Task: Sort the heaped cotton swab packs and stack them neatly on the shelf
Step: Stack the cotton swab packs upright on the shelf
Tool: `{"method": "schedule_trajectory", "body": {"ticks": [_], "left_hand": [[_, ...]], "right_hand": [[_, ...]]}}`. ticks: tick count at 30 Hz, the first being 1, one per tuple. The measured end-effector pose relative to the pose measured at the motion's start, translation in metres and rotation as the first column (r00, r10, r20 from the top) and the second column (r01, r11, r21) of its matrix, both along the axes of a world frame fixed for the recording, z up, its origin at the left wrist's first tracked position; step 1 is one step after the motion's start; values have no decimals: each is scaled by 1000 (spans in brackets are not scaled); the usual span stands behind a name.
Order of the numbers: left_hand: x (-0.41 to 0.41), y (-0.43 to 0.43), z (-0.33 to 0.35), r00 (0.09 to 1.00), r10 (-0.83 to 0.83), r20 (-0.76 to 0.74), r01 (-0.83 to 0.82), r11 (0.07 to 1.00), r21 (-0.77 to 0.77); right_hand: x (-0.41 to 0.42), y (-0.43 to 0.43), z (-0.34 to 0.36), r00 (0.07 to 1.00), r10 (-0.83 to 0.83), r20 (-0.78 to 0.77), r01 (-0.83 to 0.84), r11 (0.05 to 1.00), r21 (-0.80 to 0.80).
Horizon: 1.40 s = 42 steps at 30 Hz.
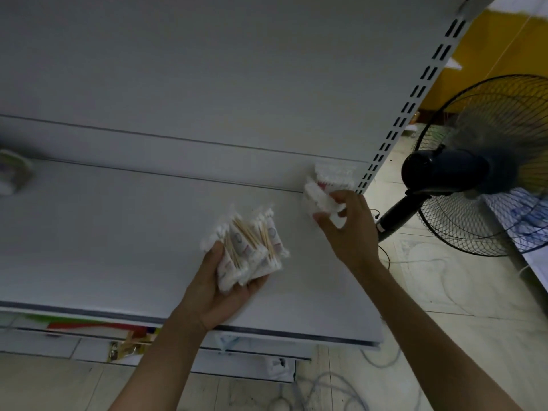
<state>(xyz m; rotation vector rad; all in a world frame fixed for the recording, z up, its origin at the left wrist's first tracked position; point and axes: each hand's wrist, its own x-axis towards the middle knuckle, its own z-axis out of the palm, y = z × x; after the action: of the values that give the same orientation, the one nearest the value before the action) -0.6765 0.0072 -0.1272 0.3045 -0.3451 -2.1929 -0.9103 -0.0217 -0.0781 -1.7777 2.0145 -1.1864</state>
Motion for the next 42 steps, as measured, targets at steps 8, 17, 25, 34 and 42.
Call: {"method": "schedule_trajectory", "body": {"ticks": [8, 17, 25, 34, 42], "left_hand": [[2, -1, -14, 1000, -9, 13, 10, 998, -60], [2, -4, -13, 999, -23, -32, 20, 995, -96], [2, -2, -13, 999, -31, -21, 28, 995, -99], [2, 2, -9, 998, -59, -33, 58, 998, -32], [5, -2, -2, 998, -61, 34, 60, 998, 16]], "right_hand": [[-22, -16, 3, 988, 29, 151, -42, 996, 81], [-48, -30, 6, 933, -93, 346, 54, 991, 118], [-46, -30, -8, 909, -87, 407, 14, 984, 179], [-33, -11, -18, 887, -158, 435, 60, 971, 230], [43, 38, 4, 826, 128, 549, -294, 929, 225]]}}
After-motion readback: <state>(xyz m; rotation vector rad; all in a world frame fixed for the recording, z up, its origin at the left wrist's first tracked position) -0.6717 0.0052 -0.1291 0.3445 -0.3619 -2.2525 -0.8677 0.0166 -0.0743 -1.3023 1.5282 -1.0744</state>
